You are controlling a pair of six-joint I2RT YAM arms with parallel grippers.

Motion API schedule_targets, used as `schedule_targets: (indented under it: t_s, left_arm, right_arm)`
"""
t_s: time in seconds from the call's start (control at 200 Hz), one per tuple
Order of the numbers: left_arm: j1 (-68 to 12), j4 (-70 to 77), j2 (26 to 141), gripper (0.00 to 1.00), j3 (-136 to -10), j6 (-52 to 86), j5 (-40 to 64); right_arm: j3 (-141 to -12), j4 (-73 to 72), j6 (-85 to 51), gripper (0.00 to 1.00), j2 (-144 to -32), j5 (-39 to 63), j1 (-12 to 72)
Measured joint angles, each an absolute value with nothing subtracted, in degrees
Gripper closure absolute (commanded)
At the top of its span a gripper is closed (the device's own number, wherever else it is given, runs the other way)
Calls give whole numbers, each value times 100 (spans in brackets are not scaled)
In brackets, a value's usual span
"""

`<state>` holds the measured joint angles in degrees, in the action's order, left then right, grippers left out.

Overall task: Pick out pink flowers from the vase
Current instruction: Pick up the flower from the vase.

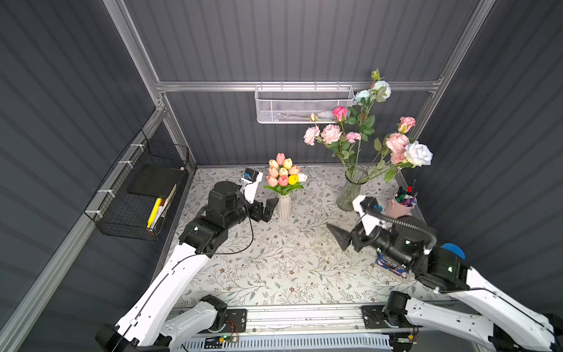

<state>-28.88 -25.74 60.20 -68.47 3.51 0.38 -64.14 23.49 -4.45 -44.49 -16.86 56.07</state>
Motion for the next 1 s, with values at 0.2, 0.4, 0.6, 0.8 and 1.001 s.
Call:
schedule_targets:
  t_s: [0.2, 0.4, 0.6, 0.8, 1.001]
  left_arm:
    - [-2862, -2257, 5535, 1, -5905, 786, -574]
    - [-2862, -1968, 5745, 1, -5660, 779, -301]
    - [-2862, -1702, 6392, 1, -5618, 790, -469]
    - [-2862, -193, 5988, 1, -4491, 189, -12]
    - [-2862, 670, 6108, 1, -4073, 23, 231]
  right_arm:
    - [-6543, 2716, -1096, 1, -4219, -2366, 5577]
    - [-6285, 2650, -1278, 1, -4434, -2528, 5577]
    - [-5916, 2222, -941, 1, -4556, -2285, 5570]
    - [-5892, 1815, -276, 1, -4928, -2143, 5575]
    - [-5537, 1083, -49, 1, -5019, -1981, 5513]
